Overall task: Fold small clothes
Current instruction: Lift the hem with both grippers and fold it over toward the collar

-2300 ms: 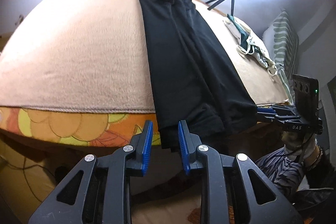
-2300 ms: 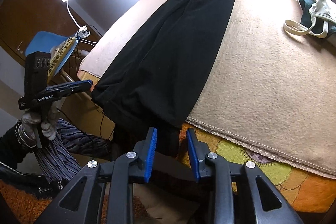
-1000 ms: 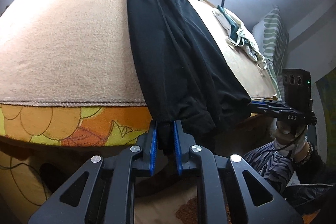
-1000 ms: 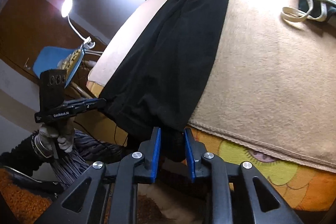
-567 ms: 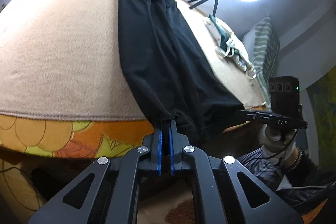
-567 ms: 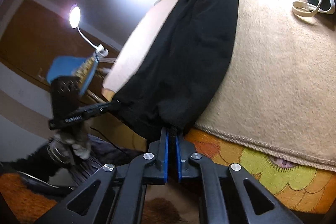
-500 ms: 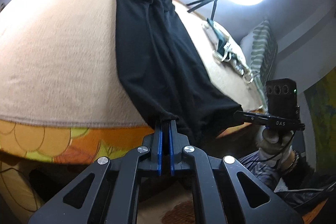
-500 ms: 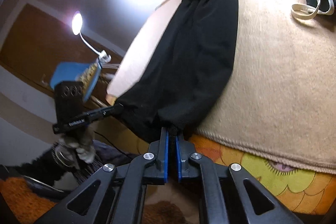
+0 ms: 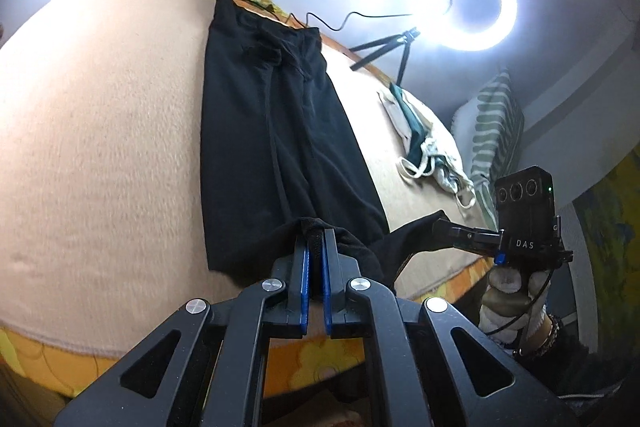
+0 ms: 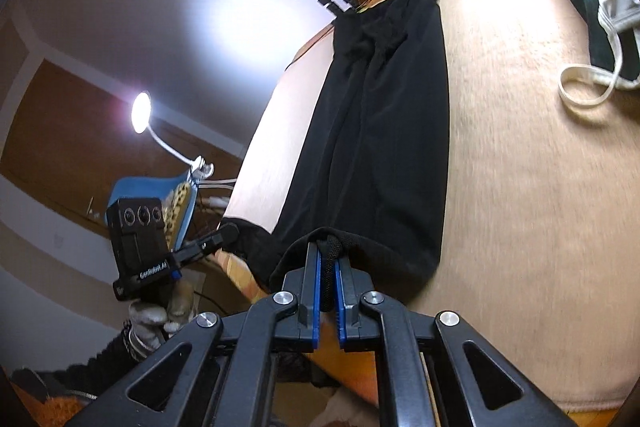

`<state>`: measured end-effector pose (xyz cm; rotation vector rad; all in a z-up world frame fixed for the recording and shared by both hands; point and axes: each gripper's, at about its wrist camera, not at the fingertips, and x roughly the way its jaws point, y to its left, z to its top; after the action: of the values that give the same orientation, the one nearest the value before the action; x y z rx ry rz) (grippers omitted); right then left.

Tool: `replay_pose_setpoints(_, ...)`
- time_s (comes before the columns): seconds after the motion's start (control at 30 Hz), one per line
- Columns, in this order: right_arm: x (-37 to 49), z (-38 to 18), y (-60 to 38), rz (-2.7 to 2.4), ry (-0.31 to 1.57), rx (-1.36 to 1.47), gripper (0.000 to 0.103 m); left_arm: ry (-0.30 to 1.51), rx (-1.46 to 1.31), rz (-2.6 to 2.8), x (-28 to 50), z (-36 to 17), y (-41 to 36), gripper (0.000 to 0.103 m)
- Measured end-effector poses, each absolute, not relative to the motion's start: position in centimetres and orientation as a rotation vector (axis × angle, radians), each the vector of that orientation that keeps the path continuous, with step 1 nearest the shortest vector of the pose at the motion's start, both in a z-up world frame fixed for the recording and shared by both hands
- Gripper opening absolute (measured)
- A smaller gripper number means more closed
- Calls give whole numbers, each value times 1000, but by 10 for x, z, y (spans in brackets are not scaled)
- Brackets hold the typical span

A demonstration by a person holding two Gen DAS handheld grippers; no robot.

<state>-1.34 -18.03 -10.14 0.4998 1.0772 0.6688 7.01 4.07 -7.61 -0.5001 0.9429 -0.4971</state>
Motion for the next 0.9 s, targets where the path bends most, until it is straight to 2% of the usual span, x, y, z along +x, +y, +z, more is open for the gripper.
replay_pose_setpoints(0.63, 46, -122, -197, 513, 1107, 550, 3, 993, -522, -394, 139, -105, 55, 4)
replay_pose_setpoints(0.9, 57, -123, -192, 482, 1102, 490, 3, 997, -490, -366, 151, -112, 55, 4)
